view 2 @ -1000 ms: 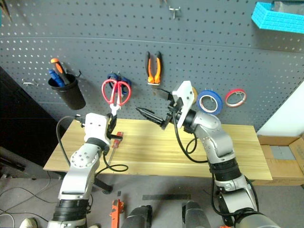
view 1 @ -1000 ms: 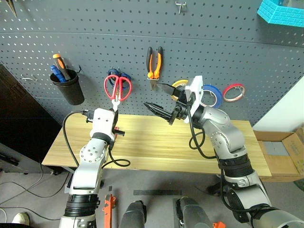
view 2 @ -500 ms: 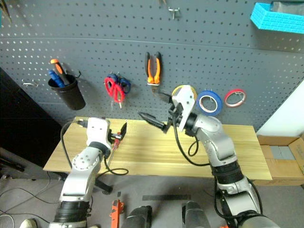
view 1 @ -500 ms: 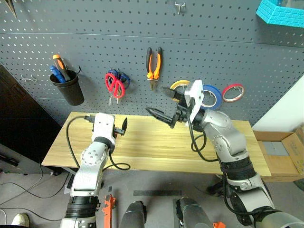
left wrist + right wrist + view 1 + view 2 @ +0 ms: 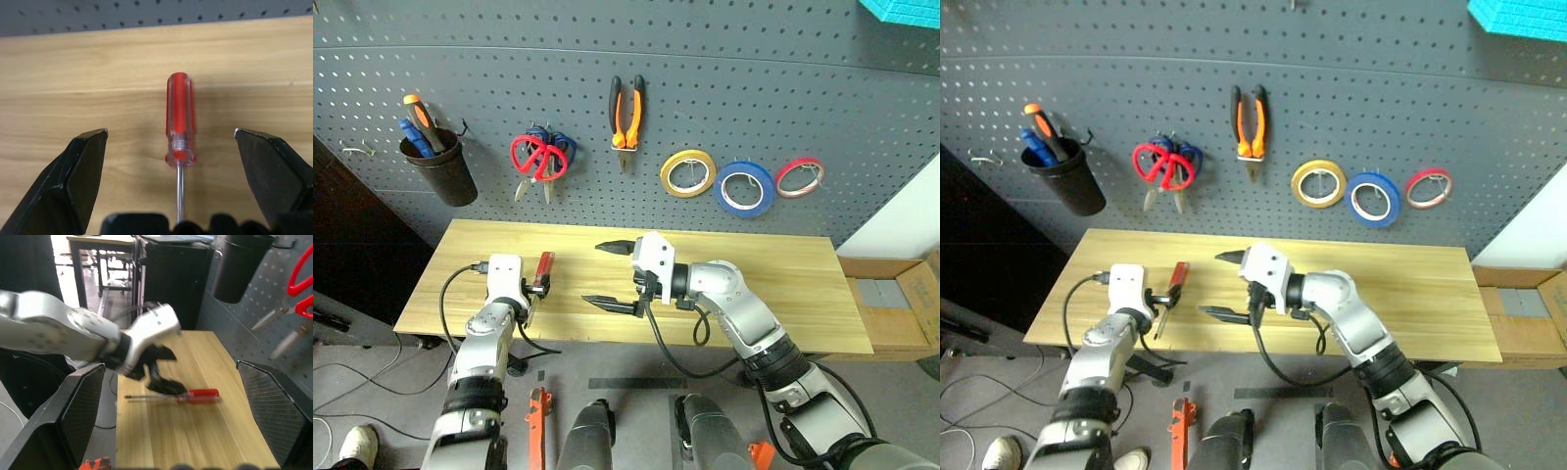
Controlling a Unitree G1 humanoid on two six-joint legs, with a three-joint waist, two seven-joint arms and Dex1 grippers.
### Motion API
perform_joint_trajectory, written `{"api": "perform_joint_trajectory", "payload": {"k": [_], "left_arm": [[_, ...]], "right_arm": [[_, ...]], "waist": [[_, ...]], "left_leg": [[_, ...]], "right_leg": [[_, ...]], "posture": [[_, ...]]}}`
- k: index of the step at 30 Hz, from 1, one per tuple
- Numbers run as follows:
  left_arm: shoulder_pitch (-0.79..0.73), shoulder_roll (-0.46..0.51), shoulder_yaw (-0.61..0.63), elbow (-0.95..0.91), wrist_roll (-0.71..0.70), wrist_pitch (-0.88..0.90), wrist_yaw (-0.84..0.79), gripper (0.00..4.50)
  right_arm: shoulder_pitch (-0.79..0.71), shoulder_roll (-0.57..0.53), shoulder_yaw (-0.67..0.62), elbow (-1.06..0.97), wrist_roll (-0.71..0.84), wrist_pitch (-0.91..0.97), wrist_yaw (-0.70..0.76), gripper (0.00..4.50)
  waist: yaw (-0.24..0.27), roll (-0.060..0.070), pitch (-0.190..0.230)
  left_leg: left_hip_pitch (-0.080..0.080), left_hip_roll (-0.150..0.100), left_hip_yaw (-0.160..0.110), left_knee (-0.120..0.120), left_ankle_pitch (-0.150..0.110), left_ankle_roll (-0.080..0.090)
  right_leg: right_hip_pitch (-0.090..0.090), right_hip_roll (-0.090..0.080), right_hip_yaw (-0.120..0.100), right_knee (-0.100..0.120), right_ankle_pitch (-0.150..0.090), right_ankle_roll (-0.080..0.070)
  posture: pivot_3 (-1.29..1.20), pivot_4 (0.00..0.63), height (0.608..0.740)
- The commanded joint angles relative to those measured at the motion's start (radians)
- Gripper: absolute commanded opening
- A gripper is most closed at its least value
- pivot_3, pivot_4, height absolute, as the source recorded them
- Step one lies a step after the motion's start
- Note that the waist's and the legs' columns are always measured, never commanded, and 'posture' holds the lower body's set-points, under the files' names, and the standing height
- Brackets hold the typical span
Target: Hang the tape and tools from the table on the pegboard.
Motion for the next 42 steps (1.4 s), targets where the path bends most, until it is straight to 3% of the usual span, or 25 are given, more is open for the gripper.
{"api": "perform_joint_trajectory", "payload": {"k": [1, 7, 10, 18, 24, 27, 32, 37, 40, 42], "left_arm": [[-0.089, 0.029, -0.010, 0.166, 0.012, -0.104, -0.042, 4.46], [-0.183, 0.042, -0.009, 0.384, 0.011, -0.173, -0.091, 4.46], [-0.200, 0.047, -0.014, 0.415, 0.015, -0.186, -0.109, 3.91], [-0.217, 0.055, -0.006, 0.405, 0.001, -0.179, -0.112, 0.94], [-0.226, 0.069, -0.007, 0.391, 0.006, -0.181, -0.108, 0.90], [-0.192, 0.079, -0.028, 0.279, 0.024, -0.177, -0.107, 0.90], [0.035, 0.084, -0.062, -0.237, 0.092, -0.116, -0.036, 0.90], [0.235, 0.090, -0.063, -0.755, 0.250, -0.098, 0.081, 0.90], [0.184, 0.118, -0.023, -0.873, 0.326, -0.091, 0.143, 0.90], [0.083, 0.174, 0.019, -0.837, 0.347, -0.113, 0.175, 0.90]], "right_arm": [[-0.022, 0.014, -0.009, -0.009, 0.005, -0.019, 0.009, 4.50], [-0.011, 0.005, -0.013, -0.034, 0.003, -0.008, 0.010, 4.50], [-0.002, -0.001, -0.010, -0.049, 0.005, -0.001, 0.010, 4.50], [-0.014, 0.008, -0.013, -0.034, 0.002, -0.014, 0.003, 4.50], [-0.028, 0.016, -0.021, -0.018, 0.004, -0.020, -0.001, 4.50], [-0.035, 0.012, -0.040, -0.041, 0.030, 0.001, 0.004, 4.50], [-0.051, 0.027, -0.115, -0.115, 0.114, 0.116, -0.028, 4.50], [-0.086, 0.064, -0.169, -0.178, 0.168, 0.191, -0.089, 4.50], [-0.119, 0.108, -0.186, -0.183, 0.186, 0.196, -0.126, 4.50], [-0.154, 0.152, -0.195, -0.172, 0.201, 0.196, -0.155, 4.50]], "waist": [[0.000, -0.001, 0.009], [-0.003, -0.002, 0.023], [-0.005, -0.002, 0.026], [-0.006, -0.003, 0.028], [-0.005, -0.003, 0.028], [-0.005, -0.004, 0.028], [-0.007, -0.005, 0.024], [-0.002, -0.008, 0.019], [0.011, -0.008, 0.015], [0.016, -0.010, 0.013]], "left_leg": [[-0.001, 0.000, 0.000, 0.000, 0.000, 0.000], [-0.002, 0.000, 0.000, -0.004, -0.001, -0.001], [-0.001, 0.001, 0.000, -0.007, -0.001, -0.001], [-0.001, 0.001, 0.000, -0.007, -0.001, -0.002], [-0.001, 0.001, 0.000, -0.008, -0.001, -0.002], [-0.001, 0.001, 0.000, -0.008, -0.001, -0.002], [-0.002, 0.002, 0.000, -0.010, -0.001, -0.004], [-0.004, 0.005, 0.000, -0.012, -0.002, -0.007], [-0.006, 0.001, -0.001, -0.011, 0.000, -0.009], [-0.006, 0.002, -0.001, -0.011, 0.002, -0.011]], "right_leg": [[-0.001, 0.000, 0.000, -0.001, 0.001, 0.002], [-0.003, -0.001, 0.000, -0.001, 0.000, 0.003], [-0.004, -0.001, -0.001, -0.001, 0.000, 0.002], [-0.004, -0.001, -0.001, -0.001, 0.000, 0.002], [-0.004, -0.001, -0.001, -0.001, -0.001, 0.002], [-0.004, -0.001, -0.002, -0.001, 0.000, 0.002], [-0.005, -0.003, 0.000, -0.002, 0.003, -0.003], [-0.009, -0.004, 0.000, -0.002, 0.003, -0.003], [-0.010, -0.002, -0.003, -0.002, 0.003, -0.004], [-0.010, -0.001, -0.004, -0.002, 0.003, -0.003]], "posture": [[-0.07, 0.327, 0.740], [-0.08, 0.329, 0.740], [-0.09, 0.326, 0.740], [-0.07, 0.302, 0.740], [-0.07, 0.271, 0.740], [-0.06, 0.253, 0.740], [-0.06, 0.204, 0.740], [-0.04, 0.171, 0.740], [-0.02, 0.151, 0.740], [-0.01, 0.141, 0.740]]}}
